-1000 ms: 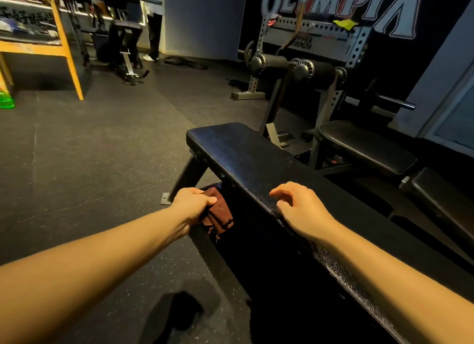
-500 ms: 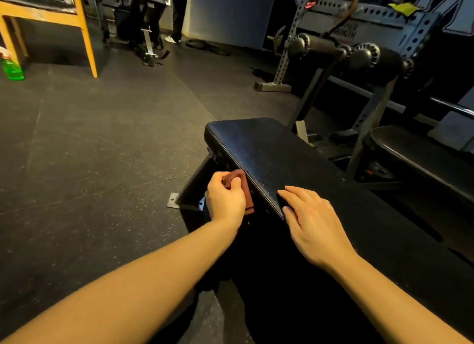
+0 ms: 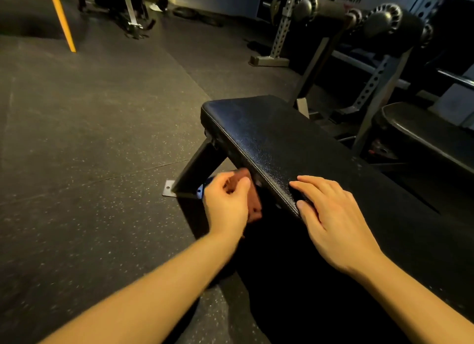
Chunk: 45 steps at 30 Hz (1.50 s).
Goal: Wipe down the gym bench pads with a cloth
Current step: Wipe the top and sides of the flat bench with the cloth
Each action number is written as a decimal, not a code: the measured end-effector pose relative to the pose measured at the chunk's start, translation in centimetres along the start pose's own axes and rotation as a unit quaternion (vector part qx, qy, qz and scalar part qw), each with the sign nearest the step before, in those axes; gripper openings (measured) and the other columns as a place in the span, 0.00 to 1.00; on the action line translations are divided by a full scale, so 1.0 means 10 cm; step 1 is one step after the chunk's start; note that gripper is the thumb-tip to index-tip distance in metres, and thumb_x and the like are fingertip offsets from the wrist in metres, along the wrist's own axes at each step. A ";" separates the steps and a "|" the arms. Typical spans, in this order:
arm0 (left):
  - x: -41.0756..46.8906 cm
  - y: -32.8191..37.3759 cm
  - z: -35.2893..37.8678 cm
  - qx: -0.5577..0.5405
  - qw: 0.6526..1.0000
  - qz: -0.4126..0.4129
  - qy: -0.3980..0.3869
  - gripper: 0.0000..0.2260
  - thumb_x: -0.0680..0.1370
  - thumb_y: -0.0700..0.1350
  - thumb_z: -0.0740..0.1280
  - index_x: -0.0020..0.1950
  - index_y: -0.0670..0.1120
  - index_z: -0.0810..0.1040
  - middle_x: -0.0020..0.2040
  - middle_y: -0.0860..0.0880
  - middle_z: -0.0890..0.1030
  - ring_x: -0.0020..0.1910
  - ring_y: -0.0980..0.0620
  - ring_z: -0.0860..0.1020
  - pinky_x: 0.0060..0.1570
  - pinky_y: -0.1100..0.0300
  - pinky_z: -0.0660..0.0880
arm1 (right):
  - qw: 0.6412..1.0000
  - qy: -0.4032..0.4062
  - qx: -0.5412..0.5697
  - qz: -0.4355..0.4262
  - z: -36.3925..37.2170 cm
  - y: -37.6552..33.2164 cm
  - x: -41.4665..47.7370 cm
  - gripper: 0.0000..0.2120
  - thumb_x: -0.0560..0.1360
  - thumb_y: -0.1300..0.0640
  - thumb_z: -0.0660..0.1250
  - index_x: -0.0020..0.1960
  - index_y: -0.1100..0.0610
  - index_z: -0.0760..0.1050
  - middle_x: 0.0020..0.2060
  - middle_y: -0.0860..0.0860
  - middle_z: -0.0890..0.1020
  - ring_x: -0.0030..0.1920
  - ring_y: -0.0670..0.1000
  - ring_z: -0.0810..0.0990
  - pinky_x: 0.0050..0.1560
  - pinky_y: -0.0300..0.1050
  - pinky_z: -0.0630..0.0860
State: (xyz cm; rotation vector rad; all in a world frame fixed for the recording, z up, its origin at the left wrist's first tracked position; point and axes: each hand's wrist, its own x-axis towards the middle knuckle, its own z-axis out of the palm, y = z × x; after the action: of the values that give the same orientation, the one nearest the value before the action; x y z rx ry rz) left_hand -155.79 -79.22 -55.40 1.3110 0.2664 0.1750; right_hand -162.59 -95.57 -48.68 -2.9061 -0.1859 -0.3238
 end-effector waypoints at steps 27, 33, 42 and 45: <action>-0.35 0.12 -0.04 0.088 0.986 0.111 -0.092 0.08 0.76 0.36 0.73 0.50 0.49 0.83 0.42 0.56 0.85 0.43 0.63 0.83 0.44 0.69 0.77 | 1.000 -0.021 -0.013 0.001 0.01 0.00 0.03 0.21 0.85 0.49 0.54 0.78 0.44 0.65 0.77 0.40 0.65 0.78 0.42 0.58 0.76 0.44 0.55; 0.56 0.30 0.07 0.059 0.997 0.030 0.044 0.06 0.78 0.37 0.70 0.52 0.46 0.83 0.46 0.48 0.84 0.42 0.52 0.82 0.25 0.69 0.75 | 1.000 -0.020 -0.010 -0.003 0.00 -0.02 0.05 0.21 0.85 0.48 0.53 0.78 0.44 0.65 0.77 0.39 0.65 0.78 0.41 0.58 0.75 0.43 0.54; -0.37 0.01 0.00 0.102 0.983 0.132 -0.079 0.11 0.75 0.37 0.74 0.47 0.54 0.82 0.44 0.54 0.85 0.44 0.57 0.84 0.41 0.68 0.78 | 1.000 -0.015 -0.002 0.005 0.01 -0.02 0.04 0.21 0.85 0.50 0.56 0.77 0.45 0.68 0.76 0.41 0.67 0.77 0.43 0.60 0.75 0.47 0.58; 0.21 0.16 0.04 0.055 0.998 0.034 0.020 0.07 0.77 0.39 0.72 0.49 0.51 0.83 0.46 0.51 0.85 0.47 0.51 0.84 0.35 0.64 0.80 | 1.000 -0.011 0.000 0.005 0.02 -0.02 0.06 0.20 0.85 0.50 0.56 0.76 0.46 0.69 0.76 0.42 0.68 0.77 0.45 0.62 0.74 0.50 0.60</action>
State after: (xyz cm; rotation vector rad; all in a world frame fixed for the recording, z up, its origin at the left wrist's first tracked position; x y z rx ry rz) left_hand -153.63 -78.66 -53.93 1.4273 0.2689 0.2472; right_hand -162.00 -95.25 -48.67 -2.9110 -0.1737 -0.2893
